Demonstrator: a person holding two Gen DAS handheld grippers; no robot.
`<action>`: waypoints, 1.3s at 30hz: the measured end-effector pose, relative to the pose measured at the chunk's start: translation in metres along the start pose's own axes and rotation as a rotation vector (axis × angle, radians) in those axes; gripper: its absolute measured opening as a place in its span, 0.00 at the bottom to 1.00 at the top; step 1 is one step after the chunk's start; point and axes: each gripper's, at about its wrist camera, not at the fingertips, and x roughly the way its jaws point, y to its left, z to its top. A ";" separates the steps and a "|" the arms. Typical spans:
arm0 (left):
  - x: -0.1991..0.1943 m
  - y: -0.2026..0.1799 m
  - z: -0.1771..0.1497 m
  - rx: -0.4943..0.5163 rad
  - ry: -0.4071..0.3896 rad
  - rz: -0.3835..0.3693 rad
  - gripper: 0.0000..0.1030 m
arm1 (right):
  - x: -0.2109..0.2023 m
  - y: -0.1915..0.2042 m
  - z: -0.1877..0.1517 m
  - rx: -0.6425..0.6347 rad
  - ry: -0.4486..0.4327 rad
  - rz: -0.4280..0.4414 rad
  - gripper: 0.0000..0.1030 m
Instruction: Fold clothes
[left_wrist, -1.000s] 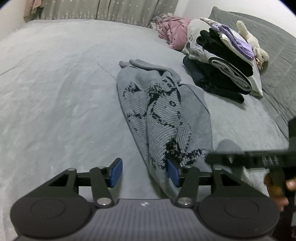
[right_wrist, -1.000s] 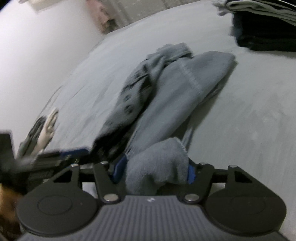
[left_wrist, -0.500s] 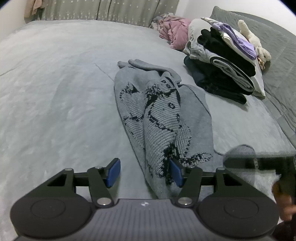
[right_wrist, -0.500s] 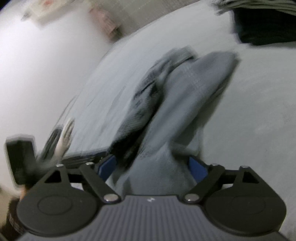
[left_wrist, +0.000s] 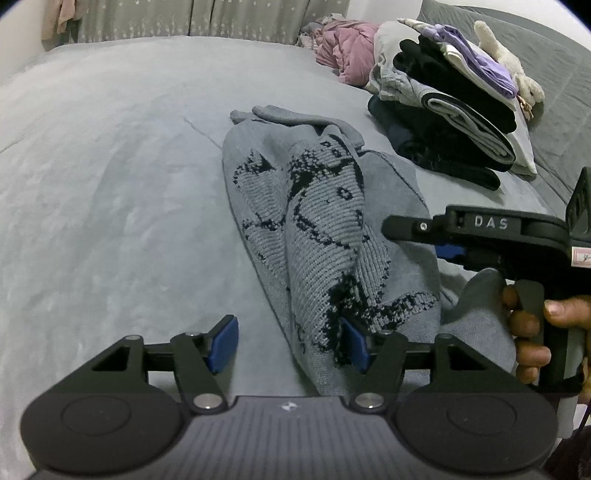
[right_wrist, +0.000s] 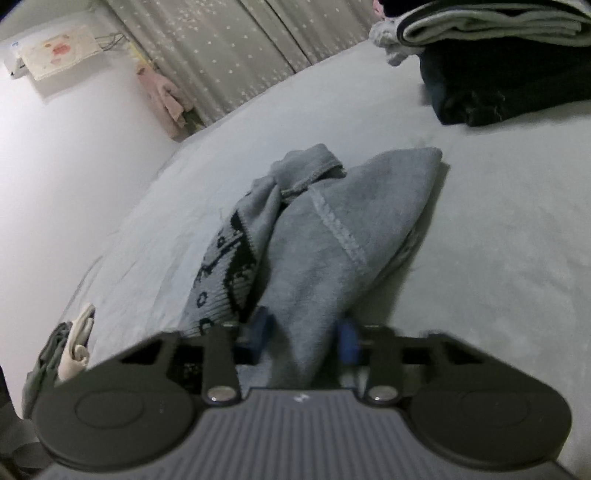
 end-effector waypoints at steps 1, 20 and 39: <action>0.000 0.000 0.000 -0.004 -0.004 -0.001 0.61 | -0.007 -0.003 0.002 0.008 -0.022 -0.001 0.07; -0.003 0.000 0.005 -0.039 -0.037 -0.037 0.64 | -0.087 -0.083 0.030 0.186 -0.282 -0.451 0.04; 0.069 0.009 0.085 -0.052 -0.068 0.014 0.64 | -0.076 -0.068 0.013 0.106 -0.133 -0.368 0.66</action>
